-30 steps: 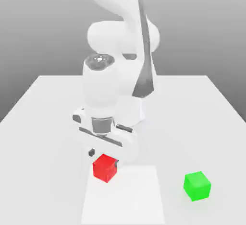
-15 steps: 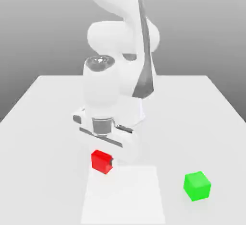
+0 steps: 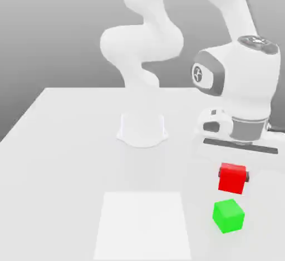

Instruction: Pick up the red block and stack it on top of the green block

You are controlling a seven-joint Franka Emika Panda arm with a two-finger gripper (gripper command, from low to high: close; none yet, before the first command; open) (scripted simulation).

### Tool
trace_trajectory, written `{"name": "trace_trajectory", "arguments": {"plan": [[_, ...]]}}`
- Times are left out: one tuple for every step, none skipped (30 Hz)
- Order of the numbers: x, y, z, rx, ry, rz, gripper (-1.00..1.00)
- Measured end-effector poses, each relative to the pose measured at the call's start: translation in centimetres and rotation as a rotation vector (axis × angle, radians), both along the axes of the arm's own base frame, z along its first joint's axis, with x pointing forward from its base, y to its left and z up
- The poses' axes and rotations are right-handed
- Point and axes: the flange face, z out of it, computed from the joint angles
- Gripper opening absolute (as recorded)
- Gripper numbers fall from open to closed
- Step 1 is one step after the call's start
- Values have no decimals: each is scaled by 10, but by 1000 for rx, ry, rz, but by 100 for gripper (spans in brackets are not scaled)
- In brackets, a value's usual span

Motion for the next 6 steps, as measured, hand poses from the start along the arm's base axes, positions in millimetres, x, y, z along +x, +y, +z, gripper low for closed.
{"name": "trace_trajectory", "arguments": {"plan": [[0,0,-11,0,0,-1,-100],[0,0,-23,0,1,-1,-100],[-1,0,-31,1,1,-1,100],[-1,0,-31,1,1,-1,100],[-1,0,-31,1,1,-1,100],[-1,0,-31,1,1,-1,100]]}}
